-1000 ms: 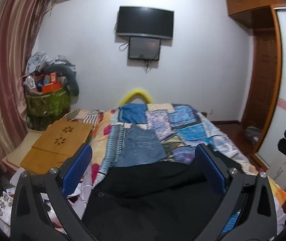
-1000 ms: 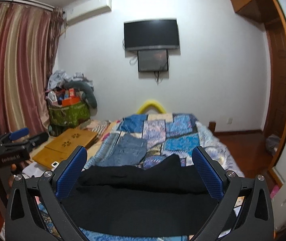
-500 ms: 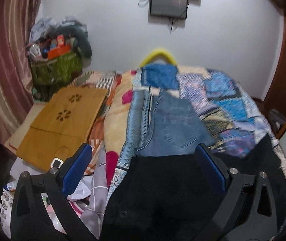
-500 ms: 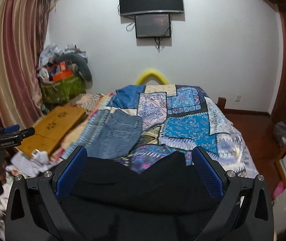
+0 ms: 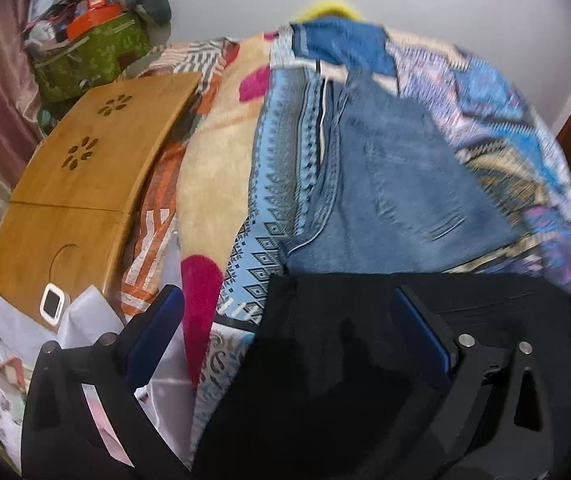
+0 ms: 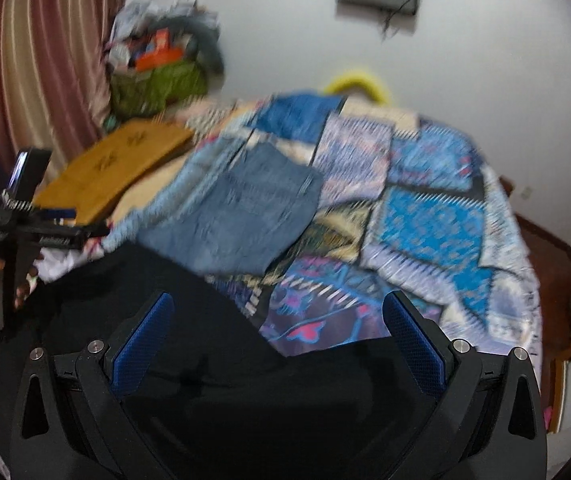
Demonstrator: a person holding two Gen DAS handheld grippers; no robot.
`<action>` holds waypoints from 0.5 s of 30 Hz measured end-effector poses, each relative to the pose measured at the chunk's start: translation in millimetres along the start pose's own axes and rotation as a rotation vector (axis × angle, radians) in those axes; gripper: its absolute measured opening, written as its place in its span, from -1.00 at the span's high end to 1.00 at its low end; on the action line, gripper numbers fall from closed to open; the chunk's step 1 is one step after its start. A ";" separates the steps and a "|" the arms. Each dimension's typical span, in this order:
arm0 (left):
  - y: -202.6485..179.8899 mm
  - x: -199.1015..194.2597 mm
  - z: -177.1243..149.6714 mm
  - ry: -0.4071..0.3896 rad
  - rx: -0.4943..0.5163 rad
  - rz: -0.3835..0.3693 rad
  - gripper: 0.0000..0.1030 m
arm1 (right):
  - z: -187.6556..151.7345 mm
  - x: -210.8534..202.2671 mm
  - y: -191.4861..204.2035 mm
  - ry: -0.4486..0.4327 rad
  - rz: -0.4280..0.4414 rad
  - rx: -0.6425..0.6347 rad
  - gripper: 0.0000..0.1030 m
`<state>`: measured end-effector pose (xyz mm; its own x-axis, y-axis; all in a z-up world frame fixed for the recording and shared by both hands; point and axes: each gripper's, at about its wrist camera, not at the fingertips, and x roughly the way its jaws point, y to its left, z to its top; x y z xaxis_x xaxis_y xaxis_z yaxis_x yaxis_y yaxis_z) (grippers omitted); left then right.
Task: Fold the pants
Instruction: 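Lower both grippers onto the black pants waistband and close them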
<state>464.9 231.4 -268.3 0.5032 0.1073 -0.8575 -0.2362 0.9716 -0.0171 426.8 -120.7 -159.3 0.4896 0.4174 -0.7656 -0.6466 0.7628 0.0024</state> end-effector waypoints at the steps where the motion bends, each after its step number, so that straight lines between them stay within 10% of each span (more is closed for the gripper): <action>1: -1.4 8.6 1.1 0.021 0.017 0.013 -0.89 | 1.8 9.8 -1.5 0.022 0.006 -0.011 -0.99; 15: -2.2 65.9 -9.9 0.237 0.054 -0.089 -0.43 | -13.5 88.7 -2.6 0.272 0.152 -0.048 -0.67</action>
<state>490.3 234.3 -329.9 0.3098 -0.0255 -0.9505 -0.1513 0.9856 -0.0757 464.0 -92.3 -235.9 0.2149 0.3719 -0.9031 -0.7306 0.6748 0.1041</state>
